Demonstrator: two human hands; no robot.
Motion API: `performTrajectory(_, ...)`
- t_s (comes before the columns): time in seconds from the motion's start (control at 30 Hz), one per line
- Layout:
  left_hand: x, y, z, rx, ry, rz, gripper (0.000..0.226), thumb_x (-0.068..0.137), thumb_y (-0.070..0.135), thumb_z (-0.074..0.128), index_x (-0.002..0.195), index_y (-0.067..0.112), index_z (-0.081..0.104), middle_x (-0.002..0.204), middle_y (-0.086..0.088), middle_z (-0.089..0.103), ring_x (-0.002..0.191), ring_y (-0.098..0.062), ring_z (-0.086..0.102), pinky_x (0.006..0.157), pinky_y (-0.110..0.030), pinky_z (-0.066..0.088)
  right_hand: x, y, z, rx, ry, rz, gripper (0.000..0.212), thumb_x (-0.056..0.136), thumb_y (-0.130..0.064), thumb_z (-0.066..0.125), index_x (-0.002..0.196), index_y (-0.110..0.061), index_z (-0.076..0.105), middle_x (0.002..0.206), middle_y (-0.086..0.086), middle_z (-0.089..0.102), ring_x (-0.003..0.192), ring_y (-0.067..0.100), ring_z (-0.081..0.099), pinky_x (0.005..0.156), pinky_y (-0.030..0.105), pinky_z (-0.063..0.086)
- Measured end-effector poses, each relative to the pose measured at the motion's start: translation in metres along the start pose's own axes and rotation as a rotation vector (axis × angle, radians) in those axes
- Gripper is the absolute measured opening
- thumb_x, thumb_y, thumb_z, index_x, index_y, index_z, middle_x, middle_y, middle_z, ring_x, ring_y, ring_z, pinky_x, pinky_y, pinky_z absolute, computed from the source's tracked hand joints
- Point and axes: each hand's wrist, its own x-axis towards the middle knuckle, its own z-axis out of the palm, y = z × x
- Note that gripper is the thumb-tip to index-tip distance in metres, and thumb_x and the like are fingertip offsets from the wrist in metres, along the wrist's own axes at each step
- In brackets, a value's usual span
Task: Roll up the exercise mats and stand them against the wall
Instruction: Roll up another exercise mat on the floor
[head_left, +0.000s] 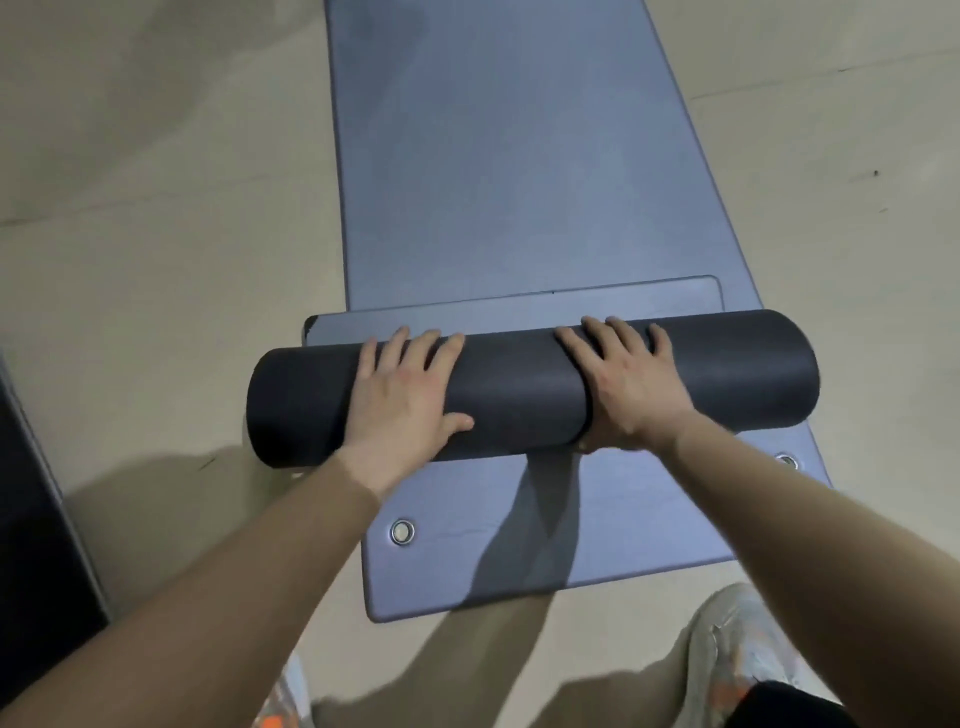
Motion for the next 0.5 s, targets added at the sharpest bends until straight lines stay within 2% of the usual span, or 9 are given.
performTrajectory(0.1, -0.002, 0.002, 0.021, 0.131, 0.012, -0.005, 0.144, 0.056, 0.081, 0.075, 0.159, 0.024, -0.009, 0.169, -0.009, 0.002, 0.155, -0.037, 0.005, 0.122, -0.058, 0.008, 0.025, 0.015, -0.017, -0.003, -0.062, -0.071, 0.143, 0.041, -0.085, 0.076, 0.158, -0.036, 0.010, 0.159, 0.005, 0.035, 0.147, 0.031, 0.034, 0.116, 0.061, 0.026)
performTrajectory(0.27, 0.026, -0.015, 0.017, 0.062, 0.085, 0.042, 0.132, 0.052, 0.078, 0.077, 0.158, 0.029, 0.014, 0.162, -0.001, 0.027, 0.147, -0.030, 0.026, 0.121, -0.050, 0.017, 0.050, 0.017, -0.040, 0.029, -0.177, -0.071, 0.132, 0.035, -0.090, 0.071, 0.148, -0.043, 0.022, 0.135, 0.001, 0.053, 0.123, 0.034, 0.055, 0.104, 0.050, 0.046)
performTrajectory(0.43, 0.024, -0.040, -0.010, 0.050, -0.074, 0.183, 0.131, 0.048, 0.070, 0.084, 0.156, 0.035, 0.019, 0.160, 0.004, 0.031, 0.147, -0.025, 0.029, 0.122, -0.047, 0.018, 0.021, -0.011, -0.040, 0.181, -0.335, -0.015, 0.116, 0.036, -0.090, 0.075, 0.136, -0.042, 0.041, 0.119, 0.000, 0.060, 0.115, 0.034, 0.063, 0.096, 0.044, 0.052)
performTrajectory(0.5, 0.005, -0.050, -0.012, 0.068, -0.093, 0.156, 0.129, 0.053, 0.062, 0.089, 0.157, 0.036, 0.018, 0.163, 0.002, 0.026, 0.150, -0.025, 0.022, 0.123, -0.050, 0.017, -0.004, -0.035, -0.027, 0.270, -0.363, 0.018, 0.107, 0.040, -0.090, 0.074, 0.129, -0.040, 0.045, 0.118, -0.002, 0.062, 0.114, 0.031, 0.064, 0.094, 0.043, 0.051)
